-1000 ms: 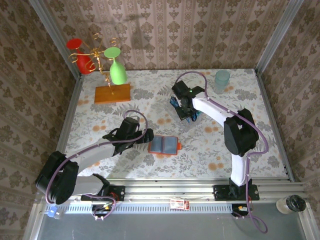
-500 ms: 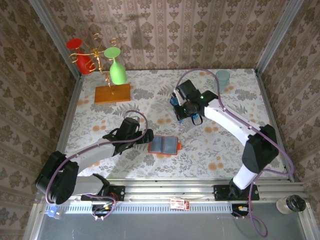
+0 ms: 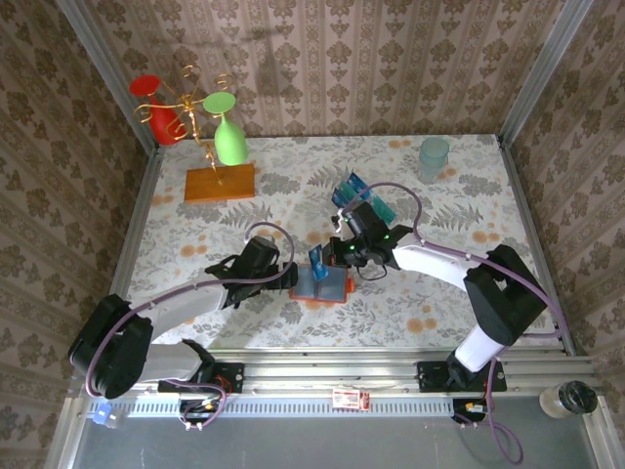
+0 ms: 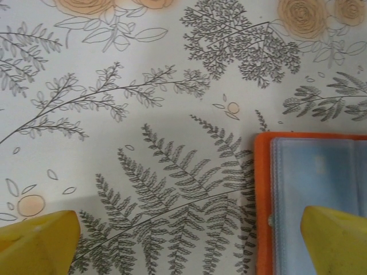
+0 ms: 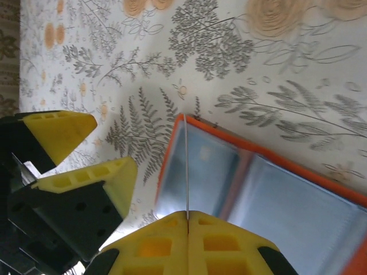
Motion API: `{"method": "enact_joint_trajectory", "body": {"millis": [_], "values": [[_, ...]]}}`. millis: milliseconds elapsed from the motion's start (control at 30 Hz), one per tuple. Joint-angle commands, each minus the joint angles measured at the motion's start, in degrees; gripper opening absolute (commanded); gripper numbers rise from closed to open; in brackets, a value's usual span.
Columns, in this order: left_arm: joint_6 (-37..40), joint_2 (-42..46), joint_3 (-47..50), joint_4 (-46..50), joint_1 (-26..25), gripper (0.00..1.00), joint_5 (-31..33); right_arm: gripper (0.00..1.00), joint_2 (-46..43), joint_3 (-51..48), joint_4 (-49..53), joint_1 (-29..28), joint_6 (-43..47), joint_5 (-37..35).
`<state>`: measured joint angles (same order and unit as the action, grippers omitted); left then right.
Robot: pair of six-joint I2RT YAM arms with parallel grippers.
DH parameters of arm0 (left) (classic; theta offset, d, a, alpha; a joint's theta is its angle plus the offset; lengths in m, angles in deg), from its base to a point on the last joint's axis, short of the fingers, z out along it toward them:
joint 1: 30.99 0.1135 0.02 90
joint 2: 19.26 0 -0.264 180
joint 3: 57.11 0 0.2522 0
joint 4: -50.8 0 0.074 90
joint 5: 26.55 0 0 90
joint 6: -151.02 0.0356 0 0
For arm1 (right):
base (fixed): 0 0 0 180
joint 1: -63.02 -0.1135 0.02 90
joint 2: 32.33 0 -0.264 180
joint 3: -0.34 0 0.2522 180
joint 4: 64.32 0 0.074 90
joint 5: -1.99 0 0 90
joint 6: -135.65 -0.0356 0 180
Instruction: Put the credit cards into the card holder
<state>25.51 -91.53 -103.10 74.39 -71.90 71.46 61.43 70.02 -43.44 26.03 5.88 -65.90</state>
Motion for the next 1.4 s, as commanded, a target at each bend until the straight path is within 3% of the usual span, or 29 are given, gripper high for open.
{"method": "enact_joint_trajectory", "body": {"millis": [0,500,1367], "values": [[0.19,1.34,0.52,1.82,-0.48,1.0,2.5,0.0,2.42,-1.26,-6.38,-0.58,-4.04,2.79],[1.17,-1.75,0.51,-0.02,-1.25,1.0,0.91,0.0,9.12,-2.51,-9.99,-1.06,-5.2,4.26],[1.23,-7.24,1.21,-2.59,-4.18,1.0,1.51,0.0,9.96,-2.89,-10.71,-1.15,-5.76,4.87]]}}
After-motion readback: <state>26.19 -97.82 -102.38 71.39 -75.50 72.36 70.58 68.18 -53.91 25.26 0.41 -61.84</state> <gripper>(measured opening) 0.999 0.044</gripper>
